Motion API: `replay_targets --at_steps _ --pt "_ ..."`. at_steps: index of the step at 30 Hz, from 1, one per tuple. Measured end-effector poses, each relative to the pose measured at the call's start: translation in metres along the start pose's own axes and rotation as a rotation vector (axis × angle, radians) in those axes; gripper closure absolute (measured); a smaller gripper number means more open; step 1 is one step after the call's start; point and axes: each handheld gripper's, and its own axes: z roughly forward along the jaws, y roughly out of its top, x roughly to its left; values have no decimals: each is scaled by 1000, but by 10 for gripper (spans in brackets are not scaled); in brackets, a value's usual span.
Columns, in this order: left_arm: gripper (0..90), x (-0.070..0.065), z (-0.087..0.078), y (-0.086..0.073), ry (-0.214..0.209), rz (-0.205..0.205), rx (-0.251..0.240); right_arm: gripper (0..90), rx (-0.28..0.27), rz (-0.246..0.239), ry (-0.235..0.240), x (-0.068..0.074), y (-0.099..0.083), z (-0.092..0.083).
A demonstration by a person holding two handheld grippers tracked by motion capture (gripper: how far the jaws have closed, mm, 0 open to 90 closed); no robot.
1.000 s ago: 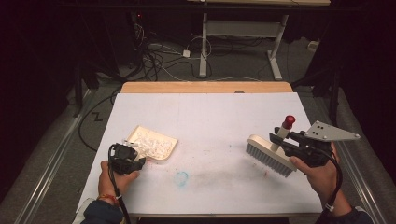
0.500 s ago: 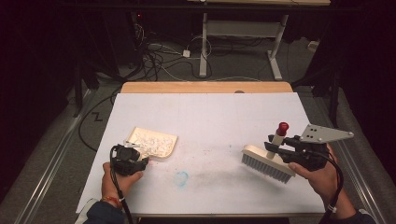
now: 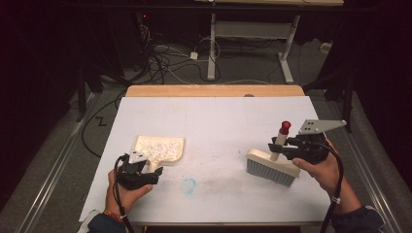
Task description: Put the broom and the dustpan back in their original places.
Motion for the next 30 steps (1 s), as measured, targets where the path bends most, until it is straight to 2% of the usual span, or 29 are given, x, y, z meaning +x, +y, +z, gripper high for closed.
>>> replay_targets --at_steps 3,6,8,11,13,15,18,21,30 --pt "244 -3 -7 -4 13 47 -69 685 2 20 0 -10 3 7" --pt "234 -10 -11 -12 28 102 -101 669 7 42 -28 -18 4 13" --pt "234 -14 -11 -18 39 128 -96 658 12 57 -50 -23 6 19" --pt "234 -18 -10 -25 62 163 -60 640 13 81 -88 -31 8 28" --pt "234 -20 -11 -27 71 168 -56 631 20 95 -122 -35 8 32" --pt "234 -20 -11 -27 67 163 -76 623 23 106 -143 -38 9 38" --pt "234 -21 -10 -26 57 160 -89 608 43 96 -186 -41 11 46" --pt "234 -23 -8 -25 49 174 -87 588 64 82 -225 -44 13 56" --pt "234 -27 -4 -24 43 202 -84 566 100 82 -278 -57 20 90"
